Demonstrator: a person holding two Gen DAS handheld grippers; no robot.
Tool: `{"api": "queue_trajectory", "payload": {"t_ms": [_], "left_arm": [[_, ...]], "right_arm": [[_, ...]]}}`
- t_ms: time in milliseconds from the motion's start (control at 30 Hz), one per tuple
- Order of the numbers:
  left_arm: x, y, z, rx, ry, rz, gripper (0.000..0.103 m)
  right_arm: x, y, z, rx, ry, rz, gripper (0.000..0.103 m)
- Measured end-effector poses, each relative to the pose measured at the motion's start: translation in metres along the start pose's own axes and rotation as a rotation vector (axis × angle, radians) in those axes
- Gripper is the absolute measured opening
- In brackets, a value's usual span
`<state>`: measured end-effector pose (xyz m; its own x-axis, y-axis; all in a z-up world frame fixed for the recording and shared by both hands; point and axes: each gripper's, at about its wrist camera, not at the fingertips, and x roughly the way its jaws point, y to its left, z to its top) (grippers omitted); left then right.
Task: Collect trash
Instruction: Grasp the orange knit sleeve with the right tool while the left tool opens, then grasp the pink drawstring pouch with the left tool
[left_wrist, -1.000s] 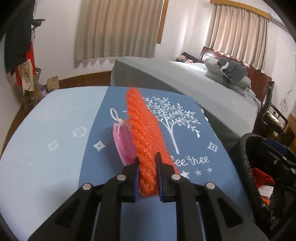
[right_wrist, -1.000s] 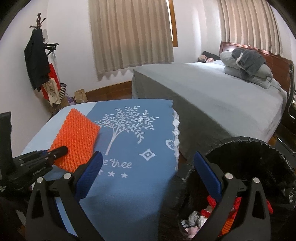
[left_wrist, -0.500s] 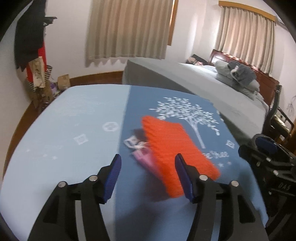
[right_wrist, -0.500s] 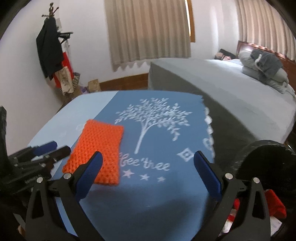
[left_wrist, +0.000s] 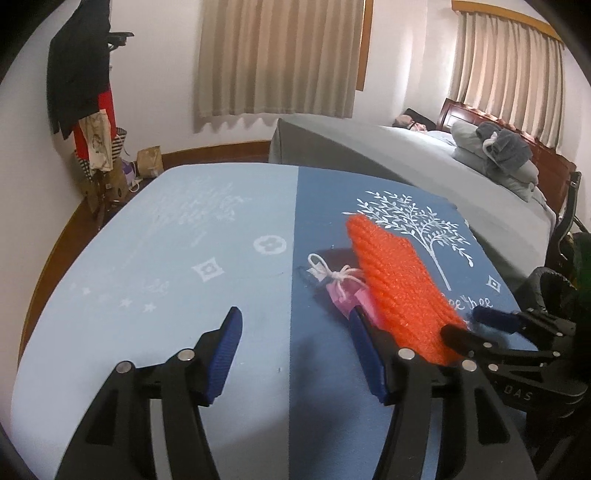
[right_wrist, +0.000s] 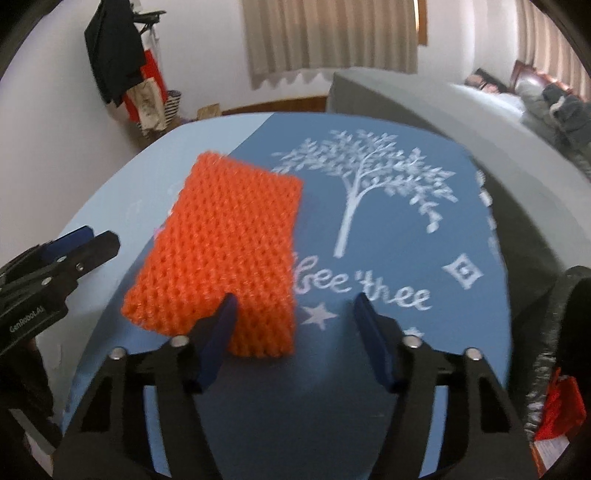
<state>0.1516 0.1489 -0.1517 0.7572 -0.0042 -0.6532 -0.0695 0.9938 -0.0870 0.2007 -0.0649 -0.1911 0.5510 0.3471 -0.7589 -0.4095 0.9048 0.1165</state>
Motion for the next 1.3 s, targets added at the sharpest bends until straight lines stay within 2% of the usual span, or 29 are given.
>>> {"api": "queue_trajectory", "payload": {"t_ms": [33,100,200,267,467,667,867,1200,1267,1300], "left_arm": [[0.000,0.000,0.000,-0.002,0.001,0.000,0.060],[0.001,0.000,-0.001,-0.004,0.003,-0.001,0.060],[0.000,-0.001,-0.001,-0.002,0.004,0.000,0.060],[-0.001,-0.003,-0.002,-0.001,0.003,0.000,0.060],[-0.004,-0.008,0.002,0.009,-0.006,-0.005,0.060],[0.000,-0.021,0.004,0.026,-0.001,-0.023,0.060],[0.016,-0.039,0.004,0.052,0.037,-0.060,0.060],[0.047,-0.061,0.002,0.042,0.139,-0.103,0.060],[0.050,-0.064,0.001,0.040,0.154,-0.101,0.053],[0.050,-0.065,0.001,0.043,0.153,-0.101,0.044]], "right_arm": [[0.000,0.002,0.000,-0.004,0.000,0.015,0.049],[-0.002,0.005,-0.002,-0.024,0.000,0.055,0.024],[-0.006,0.014,-0.003,-0.061,-0.008,0.059,0.015],[-0.009,0.014,-0.003,-0.061,-0.018,0.065,0.012],[-0.040,0.004,0.003,-0.033,-0.109,0.107,0.011],[-0.071,-0.013,0.015,0.010,-0.180,0.088,0.011],[-0.068,-0.035,0.009,0.037,-0.155,0.021,0.011],[-0.059,-0.051,0.000,0.080,-0.133,0.003,0.011],[-0.058,-0.052,0.000,0.083,-0.133,0.004,0.011],[-0.058,-0.052,-0.001,0.084,-0.134,0.005,0.011]]}}
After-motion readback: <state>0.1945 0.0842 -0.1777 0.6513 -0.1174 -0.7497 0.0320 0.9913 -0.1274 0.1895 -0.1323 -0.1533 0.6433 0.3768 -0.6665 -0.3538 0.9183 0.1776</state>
